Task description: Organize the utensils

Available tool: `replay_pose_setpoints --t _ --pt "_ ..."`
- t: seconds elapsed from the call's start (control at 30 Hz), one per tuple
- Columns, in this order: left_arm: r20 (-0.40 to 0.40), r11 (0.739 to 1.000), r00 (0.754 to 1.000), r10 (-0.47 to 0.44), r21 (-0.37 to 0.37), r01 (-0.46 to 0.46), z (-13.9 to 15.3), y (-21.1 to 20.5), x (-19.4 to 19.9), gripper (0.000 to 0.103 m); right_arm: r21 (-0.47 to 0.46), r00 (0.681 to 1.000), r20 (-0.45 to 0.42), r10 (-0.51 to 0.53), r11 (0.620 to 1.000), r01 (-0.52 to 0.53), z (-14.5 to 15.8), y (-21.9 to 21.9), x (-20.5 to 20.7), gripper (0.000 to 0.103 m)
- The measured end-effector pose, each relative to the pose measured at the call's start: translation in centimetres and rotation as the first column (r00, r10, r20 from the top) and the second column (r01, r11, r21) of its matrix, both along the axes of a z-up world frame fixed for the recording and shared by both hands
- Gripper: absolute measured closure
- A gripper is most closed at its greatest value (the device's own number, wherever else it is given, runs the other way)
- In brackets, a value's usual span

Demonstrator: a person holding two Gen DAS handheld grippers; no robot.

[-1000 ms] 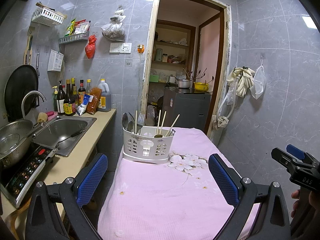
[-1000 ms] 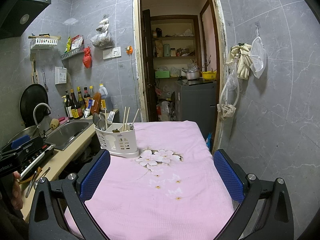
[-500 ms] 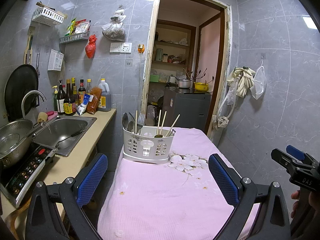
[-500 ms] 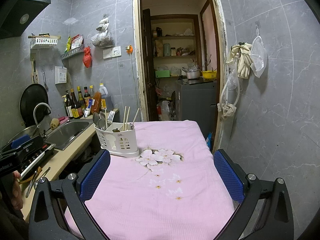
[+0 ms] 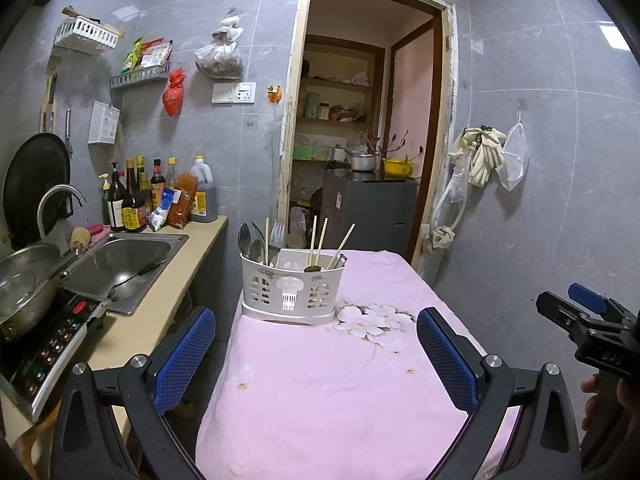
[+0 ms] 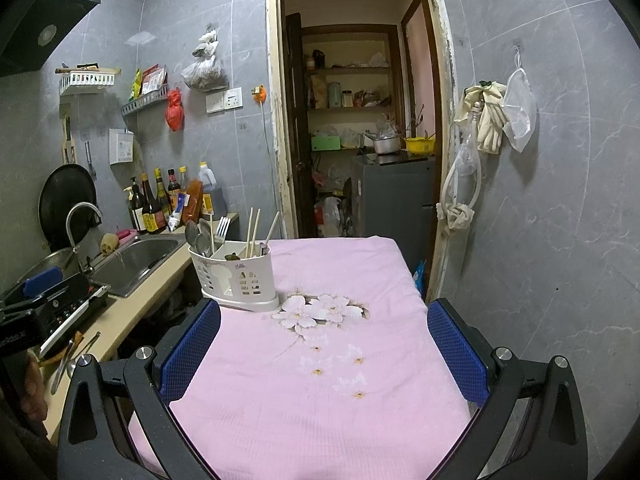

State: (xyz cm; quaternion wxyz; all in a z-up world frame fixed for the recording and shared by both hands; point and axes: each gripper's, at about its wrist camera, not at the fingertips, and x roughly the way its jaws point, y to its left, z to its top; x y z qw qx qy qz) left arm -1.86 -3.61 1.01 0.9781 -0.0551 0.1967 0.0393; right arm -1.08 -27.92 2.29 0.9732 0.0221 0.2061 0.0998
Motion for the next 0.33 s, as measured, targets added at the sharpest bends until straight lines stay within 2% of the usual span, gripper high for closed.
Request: replay_pose_setpoints --t 0.33 --pt "-0.002 1.0 1.0 -0.002 -0.002 0.002 -0.01 -0.04 0.06 0.001 -0.002 1.0 -0.005 -0.005 1.0 0.005 -0.64 -0.34 -0.22 0.002"
